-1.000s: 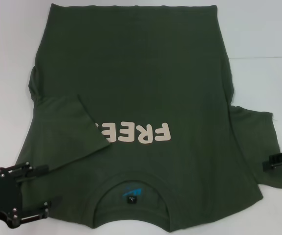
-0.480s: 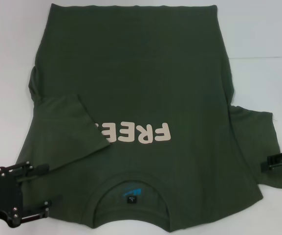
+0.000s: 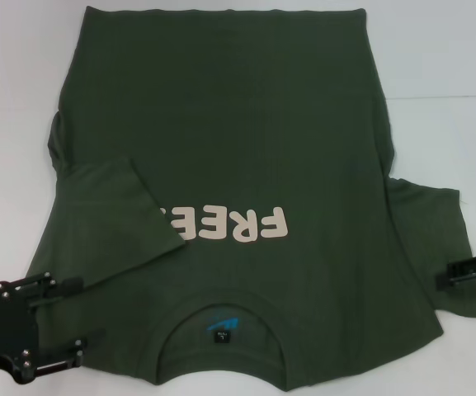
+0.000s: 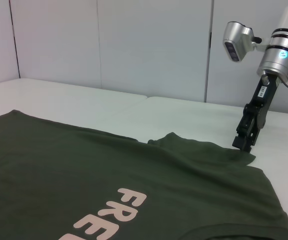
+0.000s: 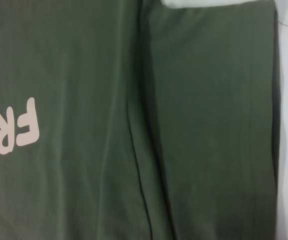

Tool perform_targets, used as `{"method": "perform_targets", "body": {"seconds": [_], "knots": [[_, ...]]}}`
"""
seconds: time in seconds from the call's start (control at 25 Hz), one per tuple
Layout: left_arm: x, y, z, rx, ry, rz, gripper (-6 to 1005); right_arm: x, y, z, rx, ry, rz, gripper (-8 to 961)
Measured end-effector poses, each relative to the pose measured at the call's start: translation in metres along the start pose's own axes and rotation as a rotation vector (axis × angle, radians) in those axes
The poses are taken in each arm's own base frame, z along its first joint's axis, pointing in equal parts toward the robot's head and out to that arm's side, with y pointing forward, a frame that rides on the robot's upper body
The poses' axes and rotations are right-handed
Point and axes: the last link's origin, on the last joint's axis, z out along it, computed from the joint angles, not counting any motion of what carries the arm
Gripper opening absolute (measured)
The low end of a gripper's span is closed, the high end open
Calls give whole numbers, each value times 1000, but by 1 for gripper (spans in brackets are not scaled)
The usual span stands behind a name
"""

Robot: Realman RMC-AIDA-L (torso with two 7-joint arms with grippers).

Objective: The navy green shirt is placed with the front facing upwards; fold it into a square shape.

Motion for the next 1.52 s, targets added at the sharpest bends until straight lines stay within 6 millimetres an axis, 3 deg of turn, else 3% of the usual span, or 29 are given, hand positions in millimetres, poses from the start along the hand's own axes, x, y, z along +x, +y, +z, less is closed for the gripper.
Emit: {"method": "perform_targets", "body": {"seconds": [0.96, 1.2, 1.52], "knots": [[0, 0, 0, 0, 0, 0, 735, 2, 0, 3, -64, -19, 20, 906], [0, 0, 0, 0, 2, 0, 735, 2, 0, 3, -54, -13, 12, 704], [1, 0, 0, 1, 7, 2, 734, 3, 1, 5, -30, 8, -12, 303]]}}
